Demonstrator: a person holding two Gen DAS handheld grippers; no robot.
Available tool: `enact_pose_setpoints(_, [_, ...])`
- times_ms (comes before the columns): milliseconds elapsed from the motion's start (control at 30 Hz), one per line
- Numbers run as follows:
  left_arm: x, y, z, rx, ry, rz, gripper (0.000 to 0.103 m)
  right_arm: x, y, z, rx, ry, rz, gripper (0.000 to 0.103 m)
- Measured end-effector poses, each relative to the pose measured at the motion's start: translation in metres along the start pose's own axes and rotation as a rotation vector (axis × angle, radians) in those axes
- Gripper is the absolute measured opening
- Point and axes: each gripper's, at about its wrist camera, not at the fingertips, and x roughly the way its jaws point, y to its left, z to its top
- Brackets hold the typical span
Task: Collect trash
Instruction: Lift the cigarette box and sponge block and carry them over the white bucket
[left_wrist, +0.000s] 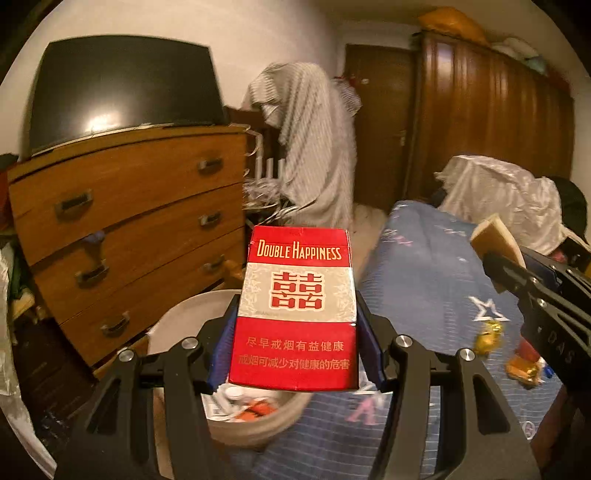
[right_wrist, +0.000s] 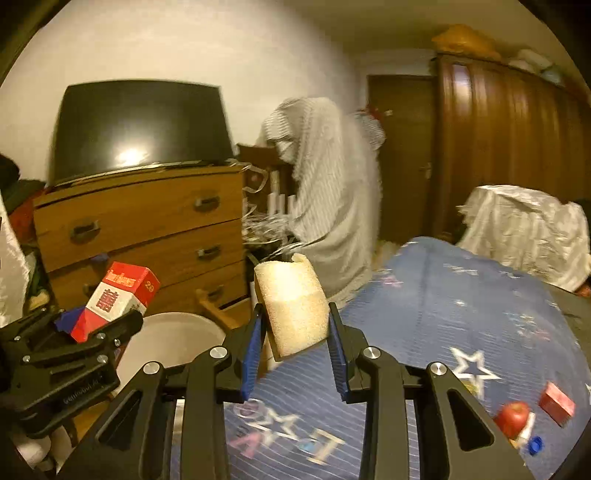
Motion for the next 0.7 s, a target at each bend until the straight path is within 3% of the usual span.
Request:
enact_pose_setpoints(200, [0.023, 0.039, 0.005, -0.031, 0.058, 0.034, 0.054, 0.068, 0.055, 0.020, -0.028, 0.102, 0.104, 0.034])
enact_pose_setpoints(367, [0.046, 0.054, 0.005, -0.041, 0.115, 0.035, 0.054, 0.136, 0.089, 0.027, -0.026, 0.263, 0.222, 0.034])
enact_pose_setpoints(567, [0.082, 0.070, 0.000, -0.047, 0.220, -0.003, 0.054, 0.211, 0.098, 0.022, -0.009, 0.483, 0.326, 0.034])
enact_pose_setpoints(700, [0.103, 0.094, -0.003, -0.069, 0.268, 0.000, 0.054, 0.233, 0.094, 0.015, -0.018, 0.564, 0.322, 0.034])
